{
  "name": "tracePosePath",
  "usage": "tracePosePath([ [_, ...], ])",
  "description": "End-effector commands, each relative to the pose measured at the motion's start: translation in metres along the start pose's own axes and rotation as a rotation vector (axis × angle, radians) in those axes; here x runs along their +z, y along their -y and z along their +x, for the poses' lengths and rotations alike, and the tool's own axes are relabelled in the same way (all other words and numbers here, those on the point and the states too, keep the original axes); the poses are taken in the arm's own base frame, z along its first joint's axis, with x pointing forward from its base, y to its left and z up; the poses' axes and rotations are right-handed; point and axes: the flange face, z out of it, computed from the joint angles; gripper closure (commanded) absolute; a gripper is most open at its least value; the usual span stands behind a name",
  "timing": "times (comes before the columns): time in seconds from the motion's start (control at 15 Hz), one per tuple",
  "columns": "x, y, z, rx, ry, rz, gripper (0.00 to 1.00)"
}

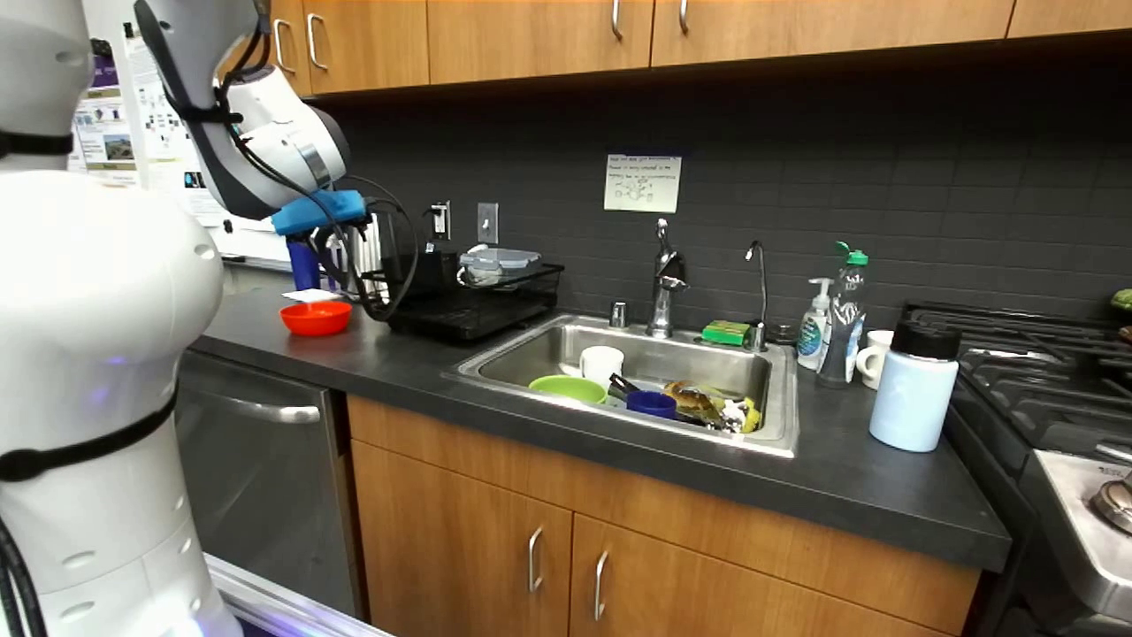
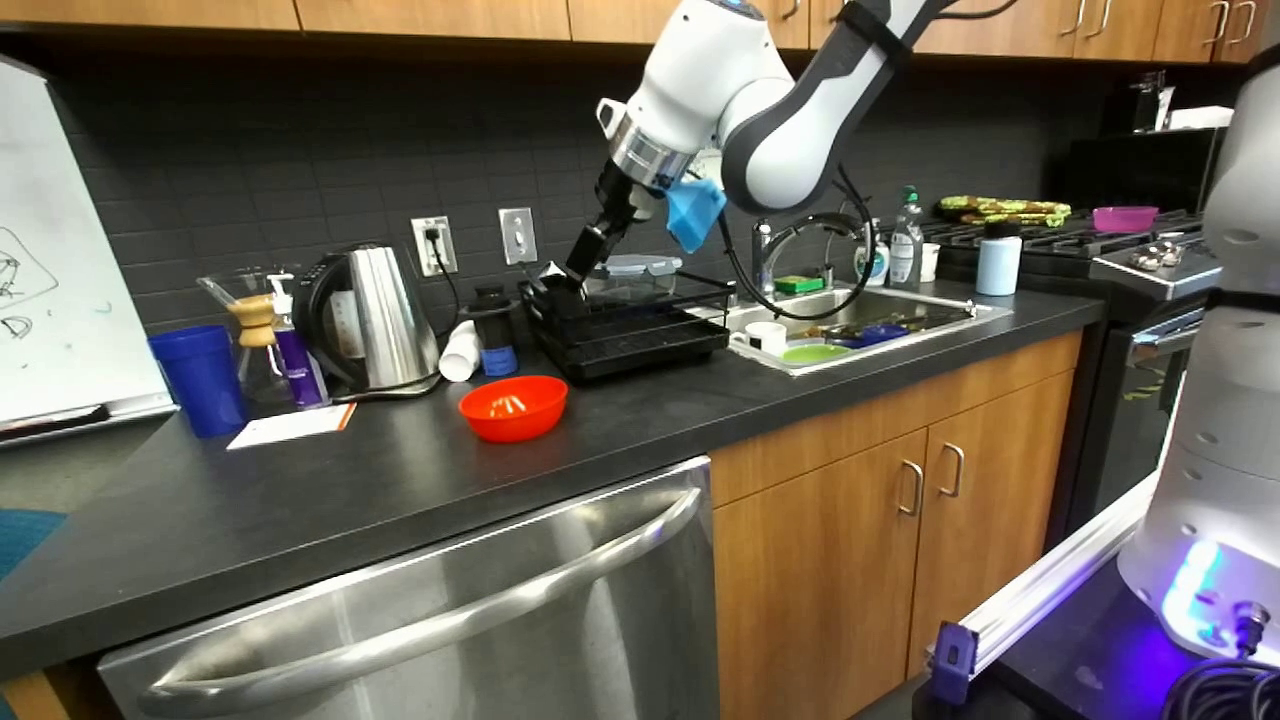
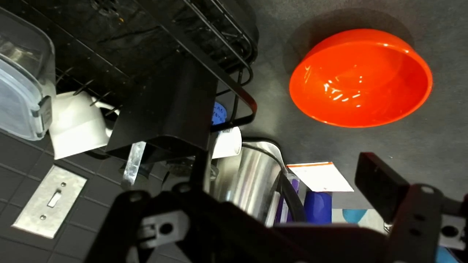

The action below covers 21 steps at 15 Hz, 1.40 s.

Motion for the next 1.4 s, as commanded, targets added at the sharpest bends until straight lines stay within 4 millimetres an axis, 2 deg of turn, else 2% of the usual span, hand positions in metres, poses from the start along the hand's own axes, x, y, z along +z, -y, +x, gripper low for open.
tracePosePath([
  [0.0,-0.012,-0.007,0.023,-0.003,-0.067,-0.03,0.0],
  [0.4,-0.018,0.002,0.077,-0.117,-0.174,-0.095,0.0],
  [0.6,-0.006,0.01,0.093,-0.139,-0.204,-0.131,0.0],
  [1.0,0.039,0.023,0.099,-0.123,-0.203,-0.22,0.0],
  [1.33,0.07,0.025,0.096,-0.042,-0.155,-0.315,0.0],
])
